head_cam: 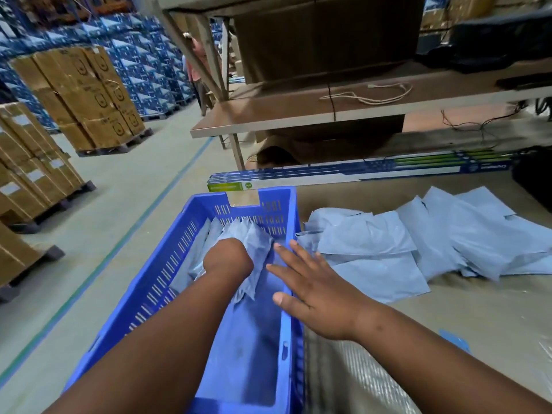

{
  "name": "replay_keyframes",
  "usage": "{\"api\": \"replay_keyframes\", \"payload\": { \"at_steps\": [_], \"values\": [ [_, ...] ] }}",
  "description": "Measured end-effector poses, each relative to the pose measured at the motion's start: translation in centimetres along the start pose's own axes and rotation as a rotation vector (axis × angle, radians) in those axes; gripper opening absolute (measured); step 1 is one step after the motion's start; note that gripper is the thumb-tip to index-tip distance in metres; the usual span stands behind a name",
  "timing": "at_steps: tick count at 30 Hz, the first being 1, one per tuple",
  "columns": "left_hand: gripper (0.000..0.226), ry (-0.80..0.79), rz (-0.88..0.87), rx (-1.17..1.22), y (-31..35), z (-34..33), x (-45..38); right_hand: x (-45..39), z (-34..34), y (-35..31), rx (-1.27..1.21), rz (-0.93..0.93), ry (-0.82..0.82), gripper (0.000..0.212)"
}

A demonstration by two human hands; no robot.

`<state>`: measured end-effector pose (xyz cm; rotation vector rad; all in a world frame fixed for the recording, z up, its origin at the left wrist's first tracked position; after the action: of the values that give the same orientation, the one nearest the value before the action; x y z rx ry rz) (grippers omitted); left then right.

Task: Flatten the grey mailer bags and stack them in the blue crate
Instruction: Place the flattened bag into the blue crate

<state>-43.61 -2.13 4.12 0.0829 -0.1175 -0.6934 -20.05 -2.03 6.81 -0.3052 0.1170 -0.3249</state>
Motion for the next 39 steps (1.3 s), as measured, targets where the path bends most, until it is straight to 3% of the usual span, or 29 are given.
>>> {"api": "replay_keyframes", "payload": {
  "at_steps": [7, 10, 16, 21, 27, 30, 34, 39],
  "values": [
    [0.008, -0.013, 0.065, 0.039, -1.2, 1.0, 1.0, 0.0, 0.0, -0.1, -0.054, -0.009, 0.018, 0.064],
    [0.017, 0.032, 0.012, 0.063, 0.2, 2.4, 1.1, 0.3, 0.5, 0.7, -0.098, -0.025, 0.041, 0.065],
    [0.024, 0.191, -0.161, 0.214, 8.2, 10.2, 5.1, 1.1, 3.9, 5.7, -0.059, -0.094, 0.132, 0.066],
    [0.026, 0.16, -0.371, 0.22, 17.8, 11.6, 9.9, 2.6, 6.2, 11.8, 0.048, -0.175, 0.176, 0.068],
    [0.025, -0.115, -0.572, 0.019, 26.6, 1.7, 13.7, 7.9, 3.0, 19.4, 0.099, -0.344, 0.08, 0.039],
    [0.054, -0.195, -0.543, -0.115, 26.7, -5.3, 13.4, 10.0, 0.0, 21.4, 0.145, -0.375, -0.013, 0.041],
    [0.091, -0.133, -0.533, -0.282, 25.2, -11.0, 14.0, 12.3, -2.5, 23.0, 0.139, -0.355, -0.024, 0.051],
    [0.095, -0.027, -0.619, -0.284, 26.0, -12.2, 15.1, 15.6, -3.8, 24.0, 0.107, -0.33, 0.024, 0.073]
  ]
}}
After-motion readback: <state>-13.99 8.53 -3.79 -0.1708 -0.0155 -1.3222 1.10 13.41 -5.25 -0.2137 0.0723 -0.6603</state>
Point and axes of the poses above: each hand's wrist, its own x-axis away from the middle knuckle, its own z-axis out of the back of the hand, y = z × x, the point moved 10 cm from there along -x, towards the middle knuckle, and after that the axes turned 5 degrees about x, right-handed, at the moved point
